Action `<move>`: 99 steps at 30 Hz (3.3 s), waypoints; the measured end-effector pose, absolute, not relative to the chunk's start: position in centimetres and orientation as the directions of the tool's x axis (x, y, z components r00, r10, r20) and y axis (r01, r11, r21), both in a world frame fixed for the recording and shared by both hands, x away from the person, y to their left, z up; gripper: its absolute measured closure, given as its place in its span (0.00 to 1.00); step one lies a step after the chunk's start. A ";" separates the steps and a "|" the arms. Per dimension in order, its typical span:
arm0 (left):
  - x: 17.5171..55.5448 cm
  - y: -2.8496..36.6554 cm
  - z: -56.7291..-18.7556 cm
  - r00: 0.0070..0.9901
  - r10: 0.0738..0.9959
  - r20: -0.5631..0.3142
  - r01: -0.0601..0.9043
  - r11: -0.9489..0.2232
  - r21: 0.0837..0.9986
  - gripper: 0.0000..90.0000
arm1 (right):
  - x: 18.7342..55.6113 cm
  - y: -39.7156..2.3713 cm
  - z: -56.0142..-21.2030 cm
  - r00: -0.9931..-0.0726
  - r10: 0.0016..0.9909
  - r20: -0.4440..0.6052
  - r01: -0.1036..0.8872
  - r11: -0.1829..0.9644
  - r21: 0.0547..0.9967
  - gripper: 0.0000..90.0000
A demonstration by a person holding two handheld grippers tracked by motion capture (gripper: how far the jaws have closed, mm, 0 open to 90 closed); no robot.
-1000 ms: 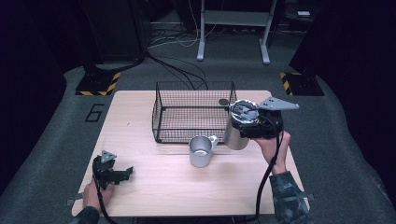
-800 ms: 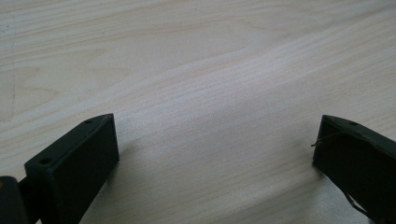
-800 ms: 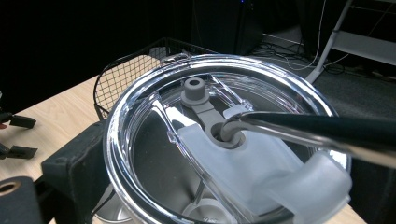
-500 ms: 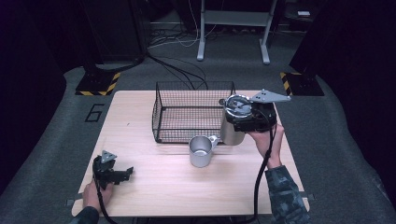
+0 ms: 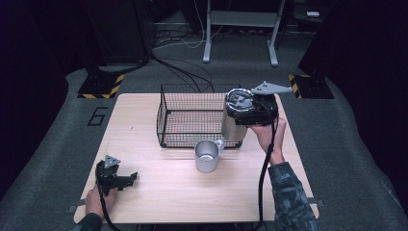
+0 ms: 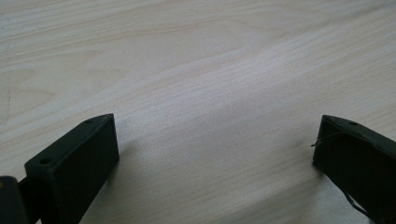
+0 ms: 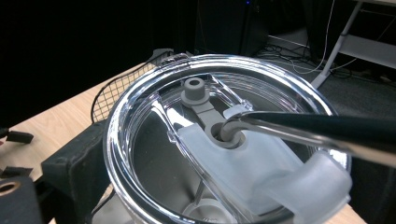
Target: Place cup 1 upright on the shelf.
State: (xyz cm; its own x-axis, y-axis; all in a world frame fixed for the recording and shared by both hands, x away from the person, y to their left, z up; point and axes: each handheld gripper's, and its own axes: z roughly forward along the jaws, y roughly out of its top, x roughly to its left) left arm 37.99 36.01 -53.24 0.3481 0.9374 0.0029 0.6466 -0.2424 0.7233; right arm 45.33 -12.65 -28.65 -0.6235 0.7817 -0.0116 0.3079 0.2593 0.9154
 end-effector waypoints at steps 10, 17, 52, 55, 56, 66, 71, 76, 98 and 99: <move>38.0 36.0 -53.2 0.348 0.937 0.004 0.648 -0.244 0.721 0.00 | 46.8 -11.7 -28.2 -0.633 0.774 -0.005 0.320 0.268 0.909 0.04; 38.0 36.0 -53.2 0.349 0.937 0.004 0.651 -0.246 0.719 0.00 | 47.5 -11.3 -28.2 -0.624 0.781 0.022 0.341 0.248 0.907 0.04; 38.0 36.0 -53.2 0.352 0.936 0.003 0.653 -0.247 0.716 0.00 | 51.8 -9.9 -29.5 -0.590 0.807 0.028 0.353 0.226 0.908 0.04; 38.0 36.0 -53.2 0.351 0.936 0.002 0.653 -0.247 0.716 0.00 | 52.2 -9.9 -29.7 -0.580 0.814 0.037 0.364 0.218 0.906 0.04; 38.0 36.1 -53.2 0.352 0.936 0.003 0.653 -0.248 0.716 0.00 | 52.3 -10.0 -29.8 -0.579 0.815 0.033 0.361 0.220 0.906 0.04; 38.0 36.0 -53.2 0.352 0.936 0.003 0.653 -0.247 0.716 0.00 | 53.4 -10.1 -30.6 -0.567 0.823 0.040 0.377 0.216 0.901 0.04; 38.0 36.1 -53.2 0.352 0.936 0.002 0.653 -0.248 0.716 0.00 | 53.9 -9.6 -31.3 -0.562 0.826 0.026 0.386 0.235 0.892 0.04; 38.0 36.0 -53.2 0.348 0.938 0.003 0.647 -0.242 0.723 0.00 | 54.3 -9.3 -32.1 -0.562 0.827 0.020 0.396 0.248 0.884 0.04; 38.0 36.0 -53.2 0.348 0.938 0.004 0.648 -0.243 0.722 0.00 | 55.8 -7.6 -35.6 -0.560 0.829 0.002 0.458 0.307 0.834 0.04; 38.0 36.0 -53.2 0.348 0.937 0.004 0.648 -0.244 0.721 0.00 | 55.9 -7.6 -35.7 -0.561 0.828 0.000 0.457 0.310 0.834 0.04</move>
State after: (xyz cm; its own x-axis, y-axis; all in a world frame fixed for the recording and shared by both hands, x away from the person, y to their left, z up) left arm 37.98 36.02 -53.22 0.3482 0.9374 0.0041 0.6482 -0.2439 0.7214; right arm 55.91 -7.63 -35.68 -0.5608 0.8279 0.0003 0.4574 0.3095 0.8337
